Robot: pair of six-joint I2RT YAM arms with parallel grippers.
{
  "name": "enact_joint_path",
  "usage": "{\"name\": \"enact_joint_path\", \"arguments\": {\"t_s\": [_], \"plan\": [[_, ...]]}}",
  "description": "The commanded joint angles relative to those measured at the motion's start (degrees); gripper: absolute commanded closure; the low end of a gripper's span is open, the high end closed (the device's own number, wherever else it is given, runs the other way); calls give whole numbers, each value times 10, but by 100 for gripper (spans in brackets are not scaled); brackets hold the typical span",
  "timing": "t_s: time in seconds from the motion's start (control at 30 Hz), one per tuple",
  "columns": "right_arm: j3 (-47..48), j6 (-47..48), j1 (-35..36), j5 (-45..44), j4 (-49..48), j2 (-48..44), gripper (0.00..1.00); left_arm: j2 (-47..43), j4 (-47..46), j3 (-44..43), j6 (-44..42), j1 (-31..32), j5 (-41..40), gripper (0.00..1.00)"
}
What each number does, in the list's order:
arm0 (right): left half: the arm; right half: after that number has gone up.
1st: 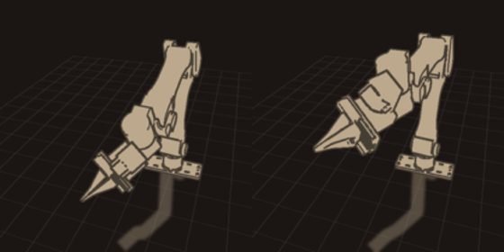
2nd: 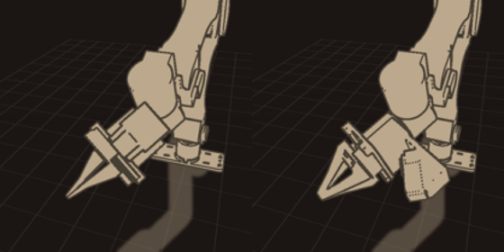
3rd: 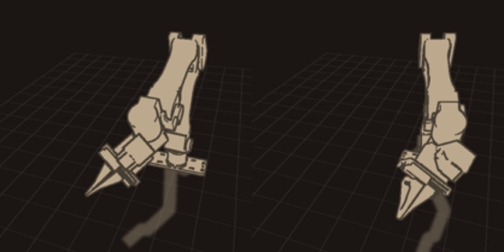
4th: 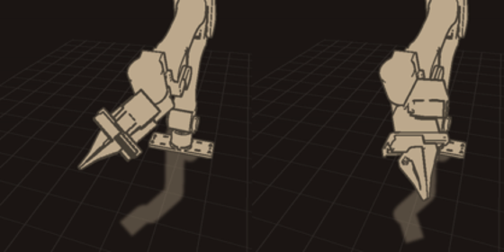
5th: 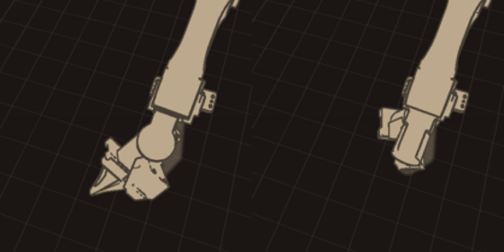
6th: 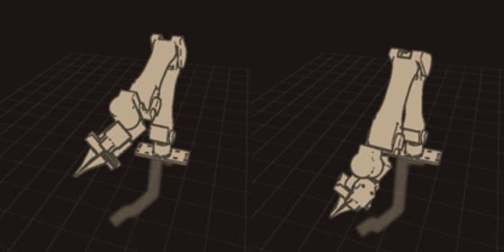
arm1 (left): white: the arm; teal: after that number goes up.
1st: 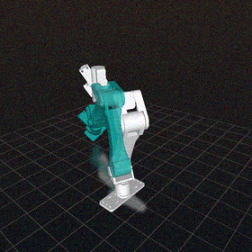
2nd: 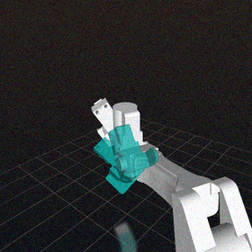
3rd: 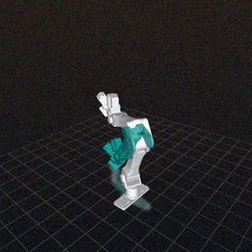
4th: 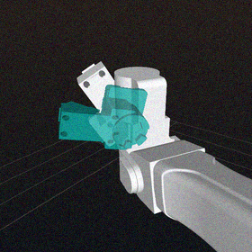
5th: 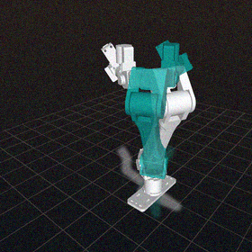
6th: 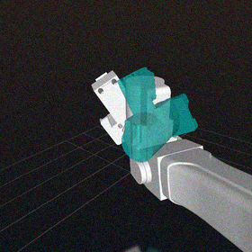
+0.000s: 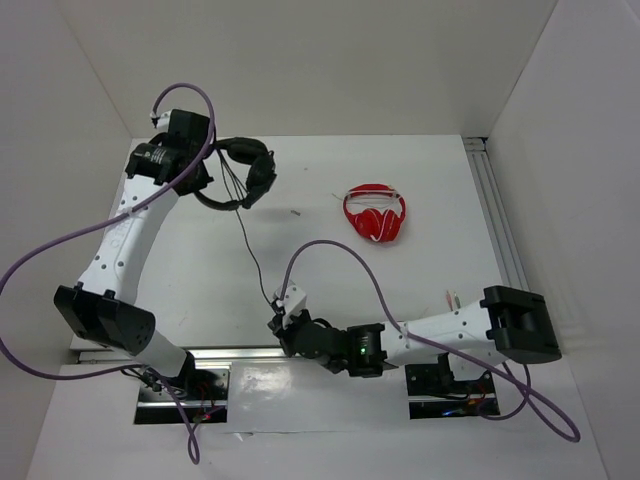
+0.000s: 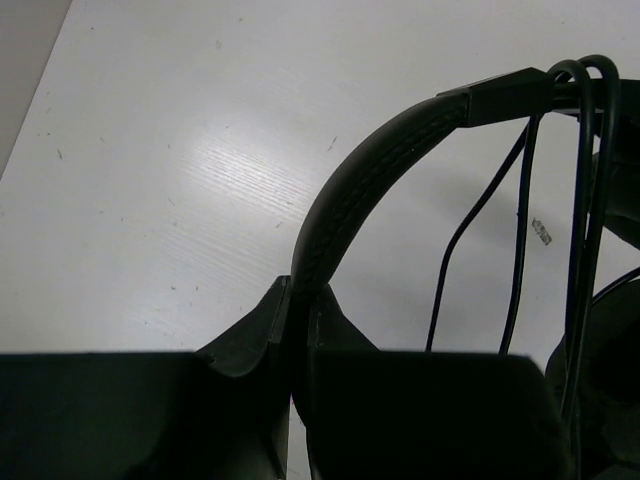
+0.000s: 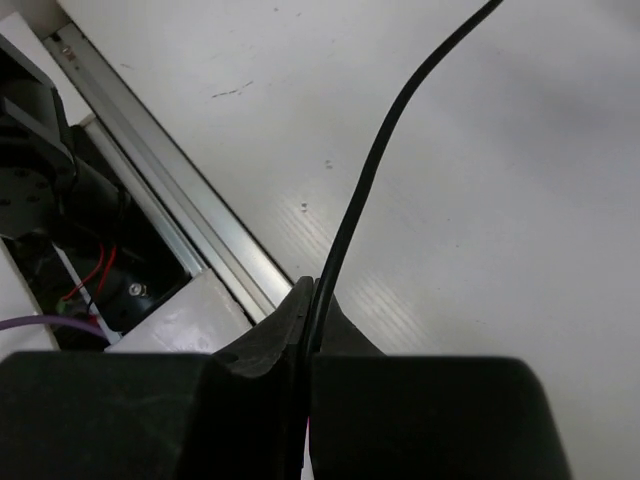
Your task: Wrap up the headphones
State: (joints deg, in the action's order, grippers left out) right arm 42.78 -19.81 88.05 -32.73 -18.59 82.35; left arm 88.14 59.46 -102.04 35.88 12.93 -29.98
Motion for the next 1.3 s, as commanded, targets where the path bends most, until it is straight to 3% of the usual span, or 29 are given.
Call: {"name": "enact_joint_path", "arguments": {"t_s": [0.0, 0.27, 0.53, 0.97, 1.27], "plan": [[44, 17, 26, -98, 92, -32, 100, -33, -66, 2, -3, 3, -4, 100], [125, 65, 37, -139, 190, -73, 100, -28, -66, 42, -3, -3, -13, 100], [239, 189, 27, -160, 254, -61, 100, -9, -59, 83, 9, -3, -10, 100], [421, 291, -170, 0, 340, -4, 100, 11, -84, 129, -7, 20, -10, 100], [520, 311, -178, 28, 369, 23, 100, 7, -101, 151, -20, 40, -16, 100]]}}
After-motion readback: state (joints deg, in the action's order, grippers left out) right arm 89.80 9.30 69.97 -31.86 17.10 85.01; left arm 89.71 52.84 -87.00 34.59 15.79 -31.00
